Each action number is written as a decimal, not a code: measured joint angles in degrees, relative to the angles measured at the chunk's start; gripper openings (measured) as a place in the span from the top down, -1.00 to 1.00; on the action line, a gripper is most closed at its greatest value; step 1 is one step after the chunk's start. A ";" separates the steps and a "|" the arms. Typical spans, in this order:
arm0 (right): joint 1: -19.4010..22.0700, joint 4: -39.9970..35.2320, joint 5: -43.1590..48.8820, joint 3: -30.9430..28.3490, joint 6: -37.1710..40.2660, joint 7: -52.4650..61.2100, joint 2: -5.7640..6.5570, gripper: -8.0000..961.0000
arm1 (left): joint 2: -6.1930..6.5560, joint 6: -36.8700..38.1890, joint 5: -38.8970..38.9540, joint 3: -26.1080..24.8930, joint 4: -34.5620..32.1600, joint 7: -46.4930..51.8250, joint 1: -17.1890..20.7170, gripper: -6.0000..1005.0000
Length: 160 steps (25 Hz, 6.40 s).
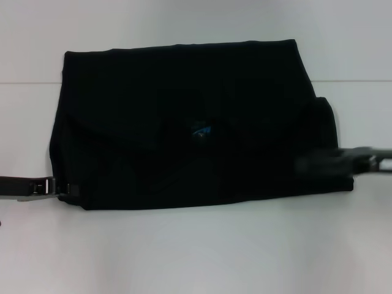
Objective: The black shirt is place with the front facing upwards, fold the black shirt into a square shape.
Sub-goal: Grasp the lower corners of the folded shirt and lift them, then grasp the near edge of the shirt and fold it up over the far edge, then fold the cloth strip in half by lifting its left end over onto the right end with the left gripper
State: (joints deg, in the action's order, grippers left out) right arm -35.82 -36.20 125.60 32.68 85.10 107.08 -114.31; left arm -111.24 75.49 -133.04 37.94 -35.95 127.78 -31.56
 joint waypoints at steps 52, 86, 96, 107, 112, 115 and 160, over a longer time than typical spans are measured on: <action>-11.15 2.80 23.47 9.39 -15.56 36.97 1.72 -0.03 | 0.33 1.31 1.49 -1.82 0.45 -0.87 -0.27 0.91; -6.33 2.44 30.45 4.75 18.58 15.62 3.33 0.91 | 4.05 37.82 -9.07 -2.77 2.83 -3.24 -2.46 0.90; -5.04 8.31 13.23 -15.96 11.69 19.81 8.95 0.90 | 5.24 26.36 -5.76 -29.88 3.83 -0.02 -4.08 0.90; -3.85 15.30 -5.15 -18.88 -10.99 15.71 2.81 0.91 | 1.61 2.50 5.20 -34.78 11.70 -5.07 -2.34 0.90; -5.89 15.41 -7.94 -18.52 -19.33 12.85 0.13 0.91 | -0.10 -2.59 7.26 -34.92 12.33 -8.02 -2.45 0.89; -7.27 15.48 -7.93 -17.59 -22.81 11.36 -0.80 0.91 | -0.76 -4.36 7.41 -34.90 12.40 -9.50 -2.82 0.89; -15.24 19.14 -13.53 -15.68 -50.82 -5.47 -5.33 -0.03 | -7.40 -28.91 16.22 -34.69 15.15 -23.78 -9.99 0.00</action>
State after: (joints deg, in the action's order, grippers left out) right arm -51.05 -17.06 112.07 17.00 34.28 101.60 -119.64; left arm -118.64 46.58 -116.82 3.25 -20.80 104.00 -41.55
